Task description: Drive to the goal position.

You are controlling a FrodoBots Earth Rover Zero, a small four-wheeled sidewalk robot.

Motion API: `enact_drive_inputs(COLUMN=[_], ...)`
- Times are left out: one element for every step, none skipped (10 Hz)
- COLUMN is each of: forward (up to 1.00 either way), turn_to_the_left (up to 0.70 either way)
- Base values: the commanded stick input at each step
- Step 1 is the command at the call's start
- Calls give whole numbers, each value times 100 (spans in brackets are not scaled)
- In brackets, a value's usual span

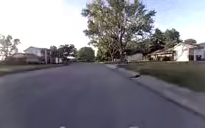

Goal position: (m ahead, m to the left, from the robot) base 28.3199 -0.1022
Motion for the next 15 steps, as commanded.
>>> enact_drive_inputs(forward=[100,100,100,100,100,100,100,100,100,100,100,100,100,100,100], turn_to_the_left=[26,27,29,18,3,0,0,0,-5,-11,-16,-20,-24,-29,0])
